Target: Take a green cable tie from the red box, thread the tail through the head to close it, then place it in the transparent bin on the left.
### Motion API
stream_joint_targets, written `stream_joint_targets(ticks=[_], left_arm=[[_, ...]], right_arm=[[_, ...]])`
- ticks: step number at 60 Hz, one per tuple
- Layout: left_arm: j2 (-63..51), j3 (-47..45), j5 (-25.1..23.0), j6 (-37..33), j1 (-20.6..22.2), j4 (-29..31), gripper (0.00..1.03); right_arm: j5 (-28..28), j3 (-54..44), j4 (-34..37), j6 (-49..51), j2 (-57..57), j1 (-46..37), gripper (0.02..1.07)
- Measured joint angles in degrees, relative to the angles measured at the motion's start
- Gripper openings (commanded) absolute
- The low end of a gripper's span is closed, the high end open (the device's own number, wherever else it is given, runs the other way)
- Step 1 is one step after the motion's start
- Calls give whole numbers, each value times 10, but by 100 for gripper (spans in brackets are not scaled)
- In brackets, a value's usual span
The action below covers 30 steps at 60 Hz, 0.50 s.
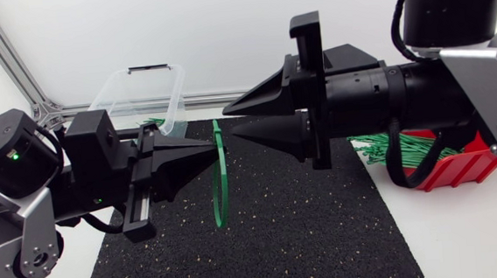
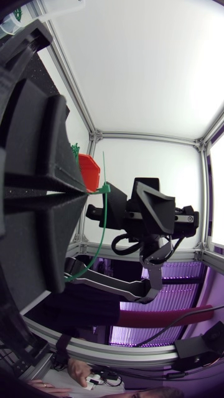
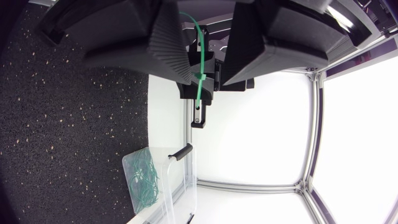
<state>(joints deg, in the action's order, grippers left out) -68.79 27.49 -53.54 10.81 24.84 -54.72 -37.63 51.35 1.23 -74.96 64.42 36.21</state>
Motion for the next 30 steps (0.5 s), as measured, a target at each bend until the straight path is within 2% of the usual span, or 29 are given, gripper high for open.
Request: stream_joint_targets(ticks=[10, 13, 16, 30], left_arm=[[0, 0, -10, 10, 0, 0, 4], [0, 0, -17, 13, 0, 0, 4], [0, 0, -22, 15, 0, 0, 4], [-10, 0, -31, 17, 0, 0, 3]], right_arm=[[0, 0, 0, 2, -10, -16, 67], [0, 0, 0, 2, -8, -26, 54], [3, 0, -1, 2, -3, -30, 47], [5, 0, -15, 2, 27, -25, 47]])
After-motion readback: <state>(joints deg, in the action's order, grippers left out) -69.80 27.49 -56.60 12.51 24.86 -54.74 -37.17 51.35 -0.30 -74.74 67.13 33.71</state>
